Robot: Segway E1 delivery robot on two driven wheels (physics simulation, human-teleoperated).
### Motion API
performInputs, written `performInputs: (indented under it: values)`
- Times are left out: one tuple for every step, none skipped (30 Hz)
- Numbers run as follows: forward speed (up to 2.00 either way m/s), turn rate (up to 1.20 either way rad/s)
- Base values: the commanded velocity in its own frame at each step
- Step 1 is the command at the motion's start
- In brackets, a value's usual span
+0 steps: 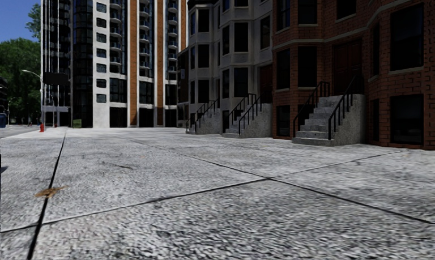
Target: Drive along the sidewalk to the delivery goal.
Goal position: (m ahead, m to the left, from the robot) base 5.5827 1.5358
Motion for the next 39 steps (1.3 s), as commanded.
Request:
performInputs:
  values:
    - [2.00,-0.10]
    - [2.00,-0.04]
    - [2.00,-0.02]
    - [2.00,-0.01]
    - [2.00,-0.01]
    - [2.00,-0.01]
    - [2.00,-0.01]
    - [2.00,-0.01]
    - [2.00,-0.01]
    - [2.00,-0.01]
    - [2.00,-0.01]
    - [2.00,-0.01]
    - [2.00,-0.01]
    - [2.00,0.00]
    - [2.00,0.00]
    - [2.00,0.00]
    - [2.00,0.00]
    - [2.00,0.00]
    - [2.00,0.00]
    - [2.00,0.00]
    - [2.00,0.02]
    - [2.00,0.23]
    - [2.00,0.53]
    - [2.00,0.75]
    - [1.90,0.98]
    - [1.86,1.20]
    - [1.81,1.20]
    - [1.76,1.20]
    - [1.76,1.20]
    - [1.74,1.20]
    - [1.74,1.20]
    - [1.74,1.20]
    - [1.74,1.20]
    - [1.74,1.20]
    - [1.74,1.20]
    - [1.74,1.20]
    - [1.74,1.20]
    - [1.74,1.20]
    - [1.74,1.20]
